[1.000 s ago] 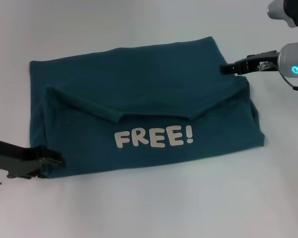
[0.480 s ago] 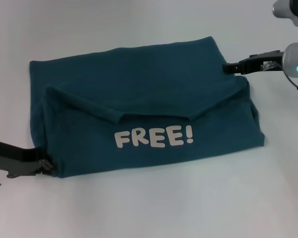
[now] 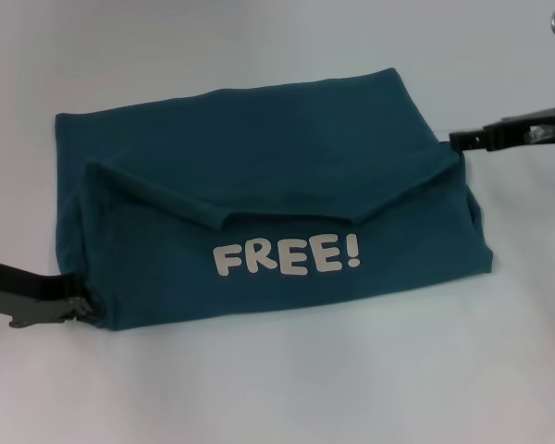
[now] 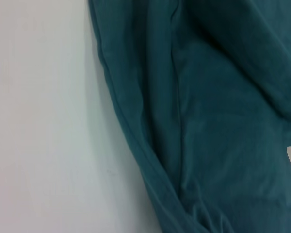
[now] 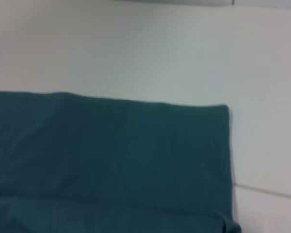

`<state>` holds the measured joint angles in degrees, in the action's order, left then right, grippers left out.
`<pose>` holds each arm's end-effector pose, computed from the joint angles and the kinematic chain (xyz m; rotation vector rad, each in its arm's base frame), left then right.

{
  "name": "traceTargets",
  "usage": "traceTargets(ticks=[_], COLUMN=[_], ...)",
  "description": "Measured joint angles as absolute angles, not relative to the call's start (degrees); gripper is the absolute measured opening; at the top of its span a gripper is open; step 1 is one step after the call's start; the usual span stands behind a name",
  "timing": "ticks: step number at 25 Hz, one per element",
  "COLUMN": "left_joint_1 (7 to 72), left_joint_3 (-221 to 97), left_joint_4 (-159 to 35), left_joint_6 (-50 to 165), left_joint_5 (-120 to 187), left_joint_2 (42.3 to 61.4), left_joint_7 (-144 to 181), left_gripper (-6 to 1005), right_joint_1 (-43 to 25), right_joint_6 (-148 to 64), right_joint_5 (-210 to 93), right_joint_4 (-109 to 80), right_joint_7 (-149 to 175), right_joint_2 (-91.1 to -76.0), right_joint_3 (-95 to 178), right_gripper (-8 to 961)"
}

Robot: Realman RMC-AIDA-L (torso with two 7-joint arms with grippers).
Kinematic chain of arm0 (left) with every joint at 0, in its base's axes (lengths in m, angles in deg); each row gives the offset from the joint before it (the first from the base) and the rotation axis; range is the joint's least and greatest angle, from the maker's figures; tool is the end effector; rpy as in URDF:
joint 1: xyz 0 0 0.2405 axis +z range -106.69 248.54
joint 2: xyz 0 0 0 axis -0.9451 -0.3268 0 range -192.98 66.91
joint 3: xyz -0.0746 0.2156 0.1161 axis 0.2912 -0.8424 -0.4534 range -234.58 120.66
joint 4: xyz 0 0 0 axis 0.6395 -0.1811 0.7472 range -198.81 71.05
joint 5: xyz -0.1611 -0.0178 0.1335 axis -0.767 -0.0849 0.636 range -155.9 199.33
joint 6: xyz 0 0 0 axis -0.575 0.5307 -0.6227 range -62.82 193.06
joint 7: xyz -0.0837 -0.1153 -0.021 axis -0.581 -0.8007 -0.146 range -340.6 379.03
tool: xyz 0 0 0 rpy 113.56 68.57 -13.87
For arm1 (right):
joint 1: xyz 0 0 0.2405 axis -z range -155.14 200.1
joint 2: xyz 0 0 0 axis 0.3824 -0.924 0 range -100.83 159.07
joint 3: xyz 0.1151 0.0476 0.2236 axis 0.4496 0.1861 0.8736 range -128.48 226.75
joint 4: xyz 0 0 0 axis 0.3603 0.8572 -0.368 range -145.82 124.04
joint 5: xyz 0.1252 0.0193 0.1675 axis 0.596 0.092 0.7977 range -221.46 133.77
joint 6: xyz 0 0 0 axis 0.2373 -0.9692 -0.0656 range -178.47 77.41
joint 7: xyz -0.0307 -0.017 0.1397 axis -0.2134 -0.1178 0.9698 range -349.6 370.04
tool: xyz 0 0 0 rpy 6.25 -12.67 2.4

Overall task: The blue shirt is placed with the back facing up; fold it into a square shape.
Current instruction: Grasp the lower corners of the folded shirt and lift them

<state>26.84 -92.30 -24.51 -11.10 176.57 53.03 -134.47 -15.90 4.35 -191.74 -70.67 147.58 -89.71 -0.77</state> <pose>-0.2861 0.3905 0.0208 -1.9931 -1.9082 -0.0244 0.2461 0.4443 0.0768 -2.0188 1.0214 0.1089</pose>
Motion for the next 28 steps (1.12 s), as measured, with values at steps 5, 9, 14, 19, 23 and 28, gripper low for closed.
traceTargets(ticks=[5,9,14,19,23,28], left_joint_1=[27.2,28.0,28.1,28.1,28.1,28.3], left_joint_3=[-92.0,-92.1,-92.0,-92.2,-92.3,-92.3], left_joint_4=[-23.6,-22.0,-21.8,-22.0,-22.1,-22.3], left_joint_6=[-12.7,-14.5,-15.0,-15.1,-15.1,-14.9], left_joint_5=[176.8,176.6,176.6,176.6,176.6,176.7], left_joint_2=[52.8,52.75,52.61,52.61,52.64,52.8], left_joint_7=[-133.7,-133.2,-132.3,-131.5,-131.0,-130.6], left_gripper=[34,33,33,33,33,34], right_joint_1=[-15.1,-15.3,-15.9,-16.0,-16.0,-16.0], right_joint_6=[9.9,15.7,20.6,22.3,21.6,19.6], right_joint_5=[-195.5,-202.0,-207.8,-208.6,-208.2,-206.4], right_joint_4=[-73.0,-74.4,-74.3,-72.6,-70.7,-68.4], right_joint_7=[150.7,155.5,157.7,157.8,157.8,157.7], right_joint_2=[-89.2,-88.94,-89.56,-90.34,-90.37,-90.48], right_joint_3=[-0.7,-0.7,-1.0,-1.2,-1.2,-1.2], right_gripper=[919,919,918,918,918,918])
